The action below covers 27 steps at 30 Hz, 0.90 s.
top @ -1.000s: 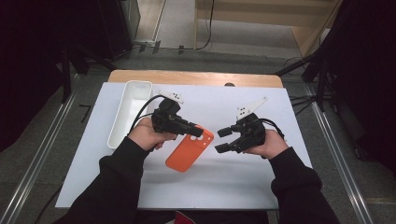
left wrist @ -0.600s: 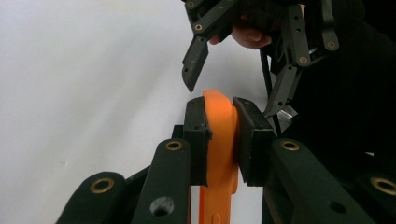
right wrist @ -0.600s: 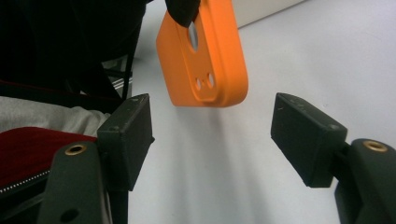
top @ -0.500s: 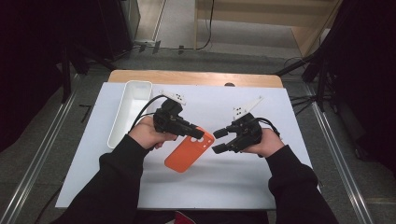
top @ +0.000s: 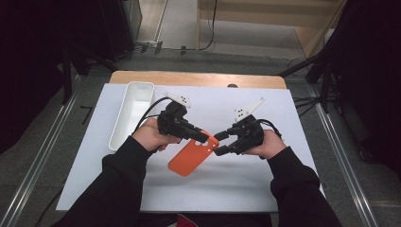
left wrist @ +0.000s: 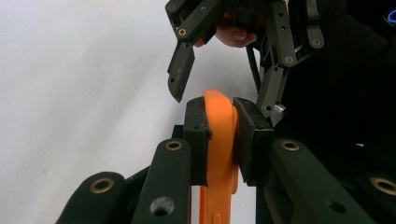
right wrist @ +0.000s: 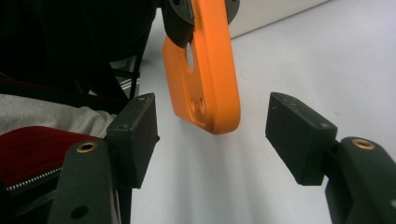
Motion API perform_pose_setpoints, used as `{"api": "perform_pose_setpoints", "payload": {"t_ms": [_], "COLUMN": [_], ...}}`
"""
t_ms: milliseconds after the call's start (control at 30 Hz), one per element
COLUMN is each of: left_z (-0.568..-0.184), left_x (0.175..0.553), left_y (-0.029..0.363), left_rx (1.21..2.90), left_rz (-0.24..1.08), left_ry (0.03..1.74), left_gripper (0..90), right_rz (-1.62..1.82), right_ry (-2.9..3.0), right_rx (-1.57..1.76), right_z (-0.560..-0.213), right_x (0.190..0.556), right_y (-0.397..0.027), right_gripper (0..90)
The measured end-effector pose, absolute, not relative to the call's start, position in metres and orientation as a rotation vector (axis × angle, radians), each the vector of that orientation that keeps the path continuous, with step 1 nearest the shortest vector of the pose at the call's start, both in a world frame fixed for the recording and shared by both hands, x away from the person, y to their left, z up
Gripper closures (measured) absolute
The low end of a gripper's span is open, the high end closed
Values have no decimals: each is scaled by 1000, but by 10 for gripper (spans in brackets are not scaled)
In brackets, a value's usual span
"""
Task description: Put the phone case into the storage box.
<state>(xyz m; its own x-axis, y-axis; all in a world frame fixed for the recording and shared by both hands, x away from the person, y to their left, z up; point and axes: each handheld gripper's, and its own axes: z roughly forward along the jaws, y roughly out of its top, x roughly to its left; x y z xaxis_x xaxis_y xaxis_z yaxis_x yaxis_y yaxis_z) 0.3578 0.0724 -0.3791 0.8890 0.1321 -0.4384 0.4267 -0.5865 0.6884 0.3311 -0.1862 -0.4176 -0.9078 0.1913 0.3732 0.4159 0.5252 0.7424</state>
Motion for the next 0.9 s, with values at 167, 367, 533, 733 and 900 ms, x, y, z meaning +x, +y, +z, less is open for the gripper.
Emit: {"api": "perform_pose_setpoints", "payload": {"t_ms": [167, 367, 533, 733, 900], "left_z": [-379, -379, -380, -381, -382], "left_x": [357, 356, 356, 354, 354], "left_y": [71, 71, 70, 69, 68], "left_rx": [2176, 2180, 2184, 2189, 2191], "left_rz": [-434, -432, -434, -447, -446], "left_ry": [388, 375, 363, 340, 328], "left_gripper": [762, 762, 762, 761, 762], "right_rz": [-1325, -1314, -1305, -1310, -1317], "right_ry": [-2518, -2499, -2483, -2451, -2433], "right_rx": [-501, -508, -530, -524, -525], "right_z": [-419, -420, -420, -421, -422], "right_x": [331, 332, 333, 334, 335], "right_y": [-185, -183, -183, -184, -185], "right_gripper": [371, 402, 452, 513, 557]}}
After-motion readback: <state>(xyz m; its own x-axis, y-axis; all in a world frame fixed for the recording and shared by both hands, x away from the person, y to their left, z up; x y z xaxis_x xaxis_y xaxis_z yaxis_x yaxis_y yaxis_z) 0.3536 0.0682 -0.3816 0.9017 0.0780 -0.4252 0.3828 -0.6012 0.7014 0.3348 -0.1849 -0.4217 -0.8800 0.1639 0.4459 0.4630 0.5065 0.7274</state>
